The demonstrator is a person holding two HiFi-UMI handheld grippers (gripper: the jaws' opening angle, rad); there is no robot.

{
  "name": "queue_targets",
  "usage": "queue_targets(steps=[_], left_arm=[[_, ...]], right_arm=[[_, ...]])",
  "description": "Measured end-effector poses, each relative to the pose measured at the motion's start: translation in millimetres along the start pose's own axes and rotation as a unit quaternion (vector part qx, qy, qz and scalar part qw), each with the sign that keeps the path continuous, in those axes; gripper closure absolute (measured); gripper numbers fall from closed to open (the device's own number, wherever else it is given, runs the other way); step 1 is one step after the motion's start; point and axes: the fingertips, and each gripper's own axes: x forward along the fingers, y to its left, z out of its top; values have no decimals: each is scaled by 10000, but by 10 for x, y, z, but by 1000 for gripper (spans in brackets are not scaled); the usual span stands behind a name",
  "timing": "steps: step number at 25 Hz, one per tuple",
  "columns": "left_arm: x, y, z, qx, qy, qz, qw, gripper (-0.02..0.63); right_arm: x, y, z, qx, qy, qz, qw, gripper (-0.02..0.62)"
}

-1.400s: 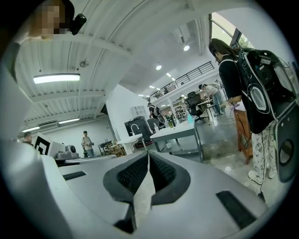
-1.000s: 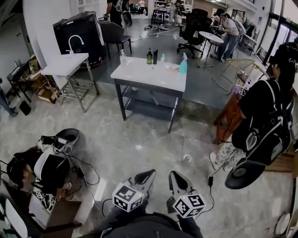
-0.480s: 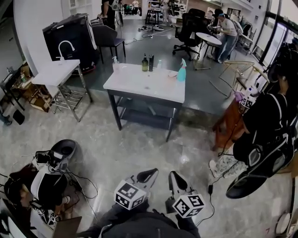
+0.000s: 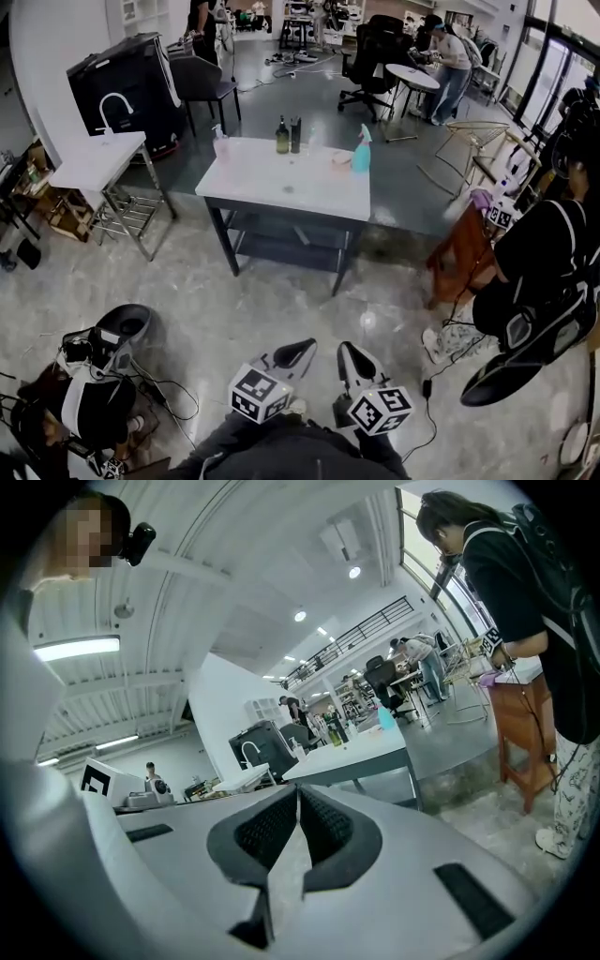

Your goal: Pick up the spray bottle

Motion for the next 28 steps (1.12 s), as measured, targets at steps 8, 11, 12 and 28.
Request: queue_targets(steps=[8,11,12,28], left_arm=[[44,202,64,-154,-29,-22,9999,603],[59,221,74,-221,-51,-21,9997,603],[72,216,84,-223,-59,-32,9997,603],[666,599,184,-297,4,79,9995,603]], right_arm=[[252,0,-5,108,142,-16,9998,581],[286,27,17,95,185,19,9998,580],[291,21,36,77,183,19,9998,580],[787,-470,280,117,237,114,9996,580]])
